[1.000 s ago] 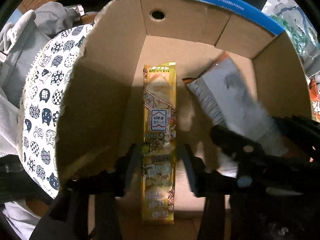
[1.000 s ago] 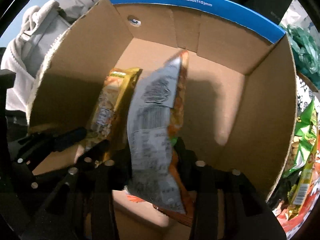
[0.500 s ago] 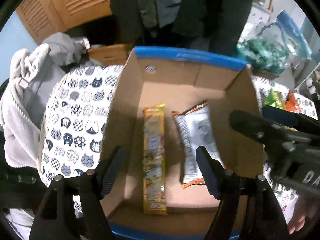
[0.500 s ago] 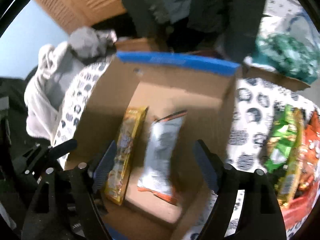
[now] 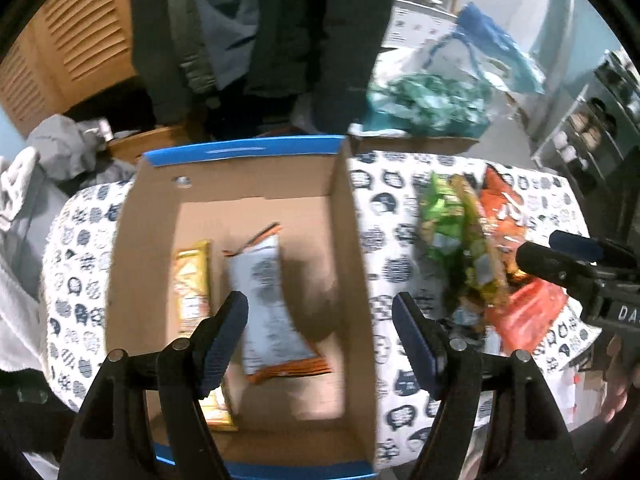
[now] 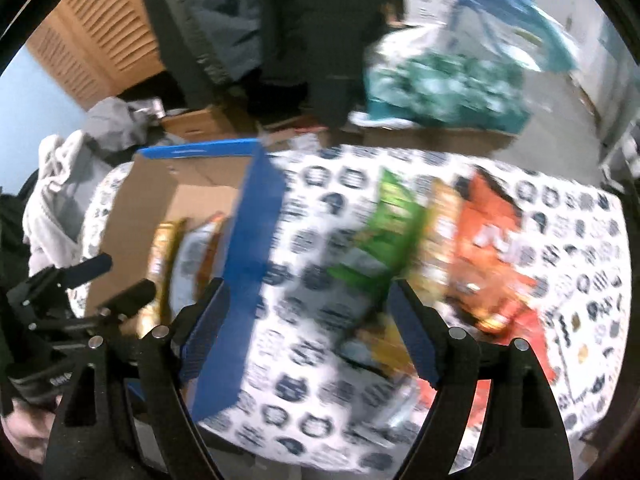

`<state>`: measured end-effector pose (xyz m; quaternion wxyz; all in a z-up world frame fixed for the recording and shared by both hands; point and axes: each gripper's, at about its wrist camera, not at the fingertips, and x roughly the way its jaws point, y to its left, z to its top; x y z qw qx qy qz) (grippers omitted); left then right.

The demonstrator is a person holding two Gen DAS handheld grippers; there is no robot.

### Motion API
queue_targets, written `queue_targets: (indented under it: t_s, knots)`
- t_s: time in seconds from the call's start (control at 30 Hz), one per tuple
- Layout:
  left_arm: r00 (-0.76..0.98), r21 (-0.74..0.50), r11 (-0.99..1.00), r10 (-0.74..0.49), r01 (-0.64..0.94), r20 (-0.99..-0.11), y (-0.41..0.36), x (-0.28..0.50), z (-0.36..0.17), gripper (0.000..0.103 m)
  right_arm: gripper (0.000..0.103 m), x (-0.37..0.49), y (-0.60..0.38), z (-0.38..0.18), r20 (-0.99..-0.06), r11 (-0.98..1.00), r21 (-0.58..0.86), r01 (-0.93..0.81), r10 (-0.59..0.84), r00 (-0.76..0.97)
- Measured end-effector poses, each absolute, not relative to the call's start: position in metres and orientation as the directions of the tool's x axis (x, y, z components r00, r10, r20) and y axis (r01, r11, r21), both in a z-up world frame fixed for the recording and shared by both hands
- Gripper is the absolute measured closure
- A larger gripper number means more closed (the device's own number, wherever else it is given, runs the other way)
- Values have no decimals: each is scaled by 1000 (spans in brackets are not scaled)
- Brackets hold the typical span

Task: Organize snacks
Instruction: 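Move both tools back over the snack pile, then grasp the long yellow biscuit pack with the left tool while the right tool grasps the red-orange bag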

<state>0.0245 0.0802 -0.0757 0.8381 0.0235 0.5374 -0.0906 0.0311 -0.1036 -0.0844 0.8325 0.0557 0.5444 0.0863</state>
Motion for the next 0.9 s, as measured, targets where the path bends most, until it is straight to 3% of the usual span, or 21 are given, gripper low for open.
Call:
queue_targets:
  t_s: [0.4, 0.9]
  knots:
    - [328, -107, 941, -216, 321, -920, -1, 12, -98, 27, 22, -7, -211, -99, -917, 971, 193, 141, 127, 379]
    - [271, -77, 926, -187, 370, -944, -42, 14, -136, 27, 22, -47, -276, -164, -928, 866, 280, 414, 135, 346]
